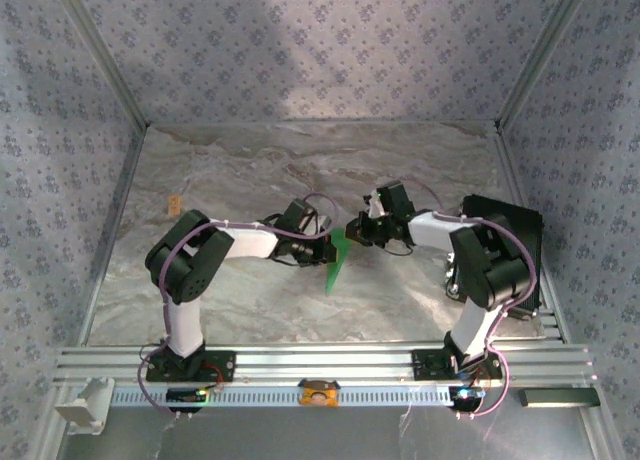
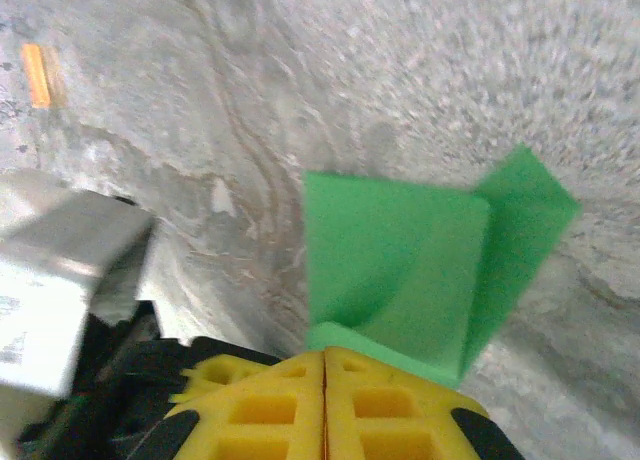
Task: Fold a paper plane with a square sheet of paper (pick it up from the middle)
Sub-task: Fold the wing for the fifth time at the center of the table.
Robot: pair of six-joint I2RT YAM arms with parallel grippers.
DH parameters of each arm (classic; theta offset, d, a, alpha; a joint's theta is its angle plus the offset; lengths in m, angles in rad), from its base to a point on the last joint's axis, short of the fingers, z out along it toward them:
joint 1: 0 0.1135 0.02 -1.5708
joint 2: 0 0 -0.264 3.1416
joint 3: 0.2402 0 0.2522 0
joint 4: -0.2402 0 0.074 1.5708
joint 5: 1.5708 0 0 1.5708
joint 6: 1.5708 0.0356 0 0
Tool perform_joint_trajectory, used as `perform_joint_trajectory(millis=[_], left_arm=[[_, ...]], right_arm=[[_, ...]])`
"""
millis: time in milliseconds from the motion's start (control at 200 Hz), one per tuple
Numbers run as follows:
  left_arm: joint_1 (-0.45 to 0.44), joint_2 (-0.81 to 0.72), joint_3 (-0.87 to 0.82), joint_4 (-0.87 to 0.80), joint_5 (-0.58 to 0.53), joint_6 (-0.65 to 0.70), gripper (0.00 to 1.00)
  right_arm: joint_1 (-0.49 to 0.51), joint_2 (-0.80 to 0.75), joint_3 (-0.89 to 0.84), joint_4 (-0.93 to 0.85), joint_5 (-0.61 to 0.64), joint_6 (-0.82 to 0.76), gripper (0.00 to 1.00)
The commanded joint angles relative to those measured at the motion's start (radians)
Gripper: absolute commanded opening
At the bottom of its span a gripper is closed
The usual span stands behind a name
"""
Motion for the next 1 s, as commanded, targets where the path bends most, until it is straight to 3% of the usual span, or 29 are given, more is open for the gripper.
perform_joint_trajectory(millis=[0,500,994], left_arm=[[-0.017,0.019,-0.047,-0.209,0.008,0.121,0.0],[-0.013,0.018,-0.046,-0.19,-0.008,0.095,0.0],[-0.014,0.025,-0.058,-0.189,-0.022,0.083,0.0]], right_arm=[[0.001,-0.063,-0.023,-0.077,0.041,-0.049,0.09],[0.089,0.023,-0.032,-0.044,0.031,-0.05,0.08],[0.024,0.098,-0.03,-0.003,0.097,-0.07,0.08]])
